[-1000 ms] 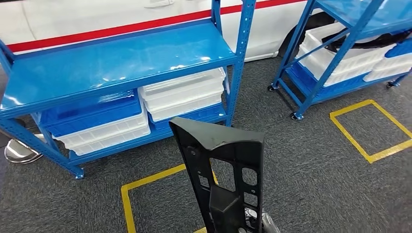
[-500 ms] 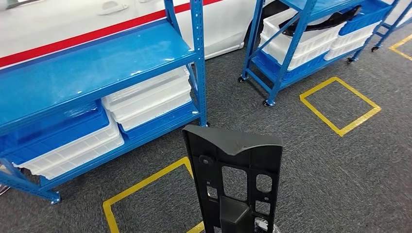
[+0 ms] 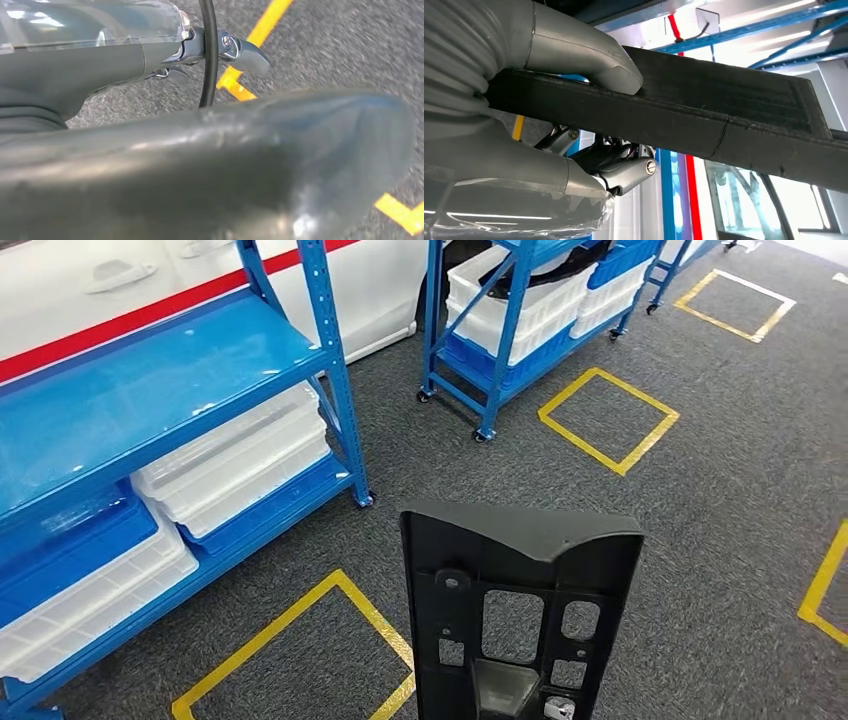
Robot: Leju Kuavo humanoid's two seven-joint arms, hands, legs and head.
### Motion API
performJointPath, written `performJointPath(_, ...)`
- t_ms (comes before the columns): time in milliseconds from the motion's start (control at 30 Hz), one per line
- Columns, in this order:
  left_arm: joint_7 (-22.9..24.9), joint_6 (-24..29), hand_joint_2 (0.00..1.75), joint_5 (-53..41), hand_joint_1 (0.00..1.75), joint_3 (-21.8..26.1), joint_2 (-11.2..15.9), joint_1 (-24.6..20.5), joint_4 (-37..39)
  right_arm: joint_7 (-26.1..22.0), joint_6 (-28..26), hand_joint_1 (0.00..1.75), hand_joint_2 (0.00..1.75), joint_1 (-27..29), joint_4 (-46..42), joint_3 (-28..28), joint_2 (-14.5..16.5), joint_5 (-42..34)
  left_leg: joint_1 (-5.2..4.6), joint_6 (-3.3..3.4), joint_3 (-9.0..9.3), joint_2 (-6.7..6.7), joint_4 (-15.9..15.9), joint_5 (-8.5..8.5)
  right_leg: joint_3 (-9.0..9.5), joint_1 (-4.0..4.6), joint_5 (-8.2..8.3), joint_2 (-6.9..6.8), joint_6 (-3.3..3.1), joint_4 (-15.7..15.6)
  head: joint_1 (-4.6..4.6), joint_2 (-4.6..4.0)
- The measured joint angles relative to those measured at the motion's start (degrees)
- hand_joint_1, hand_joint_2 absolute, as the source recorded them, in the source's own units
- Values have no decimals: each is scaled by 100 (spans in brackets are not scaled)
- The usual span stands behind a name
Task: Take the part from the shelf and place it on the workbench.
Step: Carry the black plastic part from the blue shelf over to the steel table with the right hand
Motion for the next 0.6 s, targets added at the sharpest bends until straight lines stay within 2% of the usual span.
performJointPath(67, 7, -5, 0, -11, 0, 2, -5, -14, 0, 1, 108, 175, 175, -4, 7, -47, 1, -15, -19, -54, 19, 120, 32, -49, 375, 32, 205, -259, -40, -666, -1, 0)
performJointPath(100, 12, -6, 0, -14, 0, 3, -8, -19, 0, 2, 152, 175, 175, -2, 8, -65, 1, -17, -32, -84, 29, 175, 44, -70, 461, 57, 227, -332, -71, -836, -1, 0)
performJointPath(133, 19, -5, 0, -17, 0, 5, -9, -25, 0, 2, 196, 175, 175, 4, 8, -83, 1, -19, -44, -113, 40, 232, 50, -85, 471, 85, 207, -340, -100, -890, -1, 0)
performJointPath(167, 26, -5, 0, -21, 0, 7, -11, -32, 0, 2, 242, 175, 175, 17, 8, -106, 1, -20, -49, -141, 55, 296, 51, -96, 456, 99, 220, -256, -132, -897, -2, 0)
performJointPath(200, 32, -4, 0, -26, 0, 9, -12, -40, -1, 2, 292, 175, 175, 31, 8, -133, 0, -23, -39, -172, 65, 301, 58, -120, 450, 89, 232, -188, -163, -911, -2, 0)
performJointPath(233, 36, -4, 0, -32, 0, 13, -13, -45, -1, 1, 338, 175, 175, 41, 6, -158, 0, -28, -26, -205, 57, 206, 108, -177, 449, 77, 248, -121, -194, -932, -2, 0)
performJointPath(267, 39, -4, 0, -38, 0, 18, -15, -48, -2, 0, 380, 175, 175, 44, 4, -181, 0, -33, -11, -236, 4, 55, 255, -293, 450, 60, 266, -56, -229, -954, -2, 0)
performJointPath(333, 41, -4, 0, -44, 0, 30, -18, -36, -2, 0, 429, 175, 175, 45, 2, -210, 0, -44, 7, -272, -272, -279, 897, -663, 444, 47, 288, 70, -274, -970, -2, 0)
performJointPath(367, 44, -4, 0, -44, 0, 35, -20, -25, -2, 1, 440, 175, 175, 45, 2, -220, 0, -49, 9, -280, -459, -341, 1298, -835, 436, 52, 292, 143, -286, -966, -3, 0)
performJointPath(400, 47, -4, 0, -44, 0, 38, -21, -12, -2, 1, 445, 175, 175, 49, 3, -226, 0, -52, 8, -283, -607, -362, 1599, -918, 431, 58, 295, 222, -291, -959, -2, 0)
performJointPath(433, 50, -3, 0, -43, 0, 40, -21, -4, -2, 1, 447, 175, 175, 53, 3, -231, 0, -56, 8, -282, -675, -369, 1713, -885, 429, 62, 295, 305, -292, -947, -2, 0)
performJointPath(467, 50, -3, 0, -43, 0, 42, -21, 0, -2, 2, 448, 175, 175, 57, 4, -234, 0, -58, 9, -275, -639, -381, 1594, -733, 429, 61, 293, 390, -289, -931, -2, 0)
performJointPath(500, 50, -2, 0, -43, 0, 42, -20, 0, -2, 2, 449, 175, 175, 59, 4, -239, 0, -58, 13, -265, -510, -425, 1274, -502, 431, 57, 289, 472, -282, -912, -2, 0)
performJointPath(533, 50, -2, 0, -44, 0, 43, -20, -3, -2, 2, 449, 175, 175, 60, 4, -245, 0, -58, 22, -249, -346, -538, 890, -303, 427, 52, 283, 550, -268, -890, -2, 0)
performJointPath(567, 49, -2, 0, -44, 0, 44, -21, -6, -2, 3, 450, 175, 175, 57, 4, -251, 0, -58, 32, -233, -205, -664, 536, -165, 410, 55, 279, 626, -246, -858, -2, 0)
performJointPath(600, 50, -2, 0, -44, 0, 45, -22, -8, -2, 3, 450, 175, 175, 56, 4, -258, 1, -58, 37, -215, -119, -768, 311, -100, 387, 53, 284, 693, -212, -839, -2, 0)
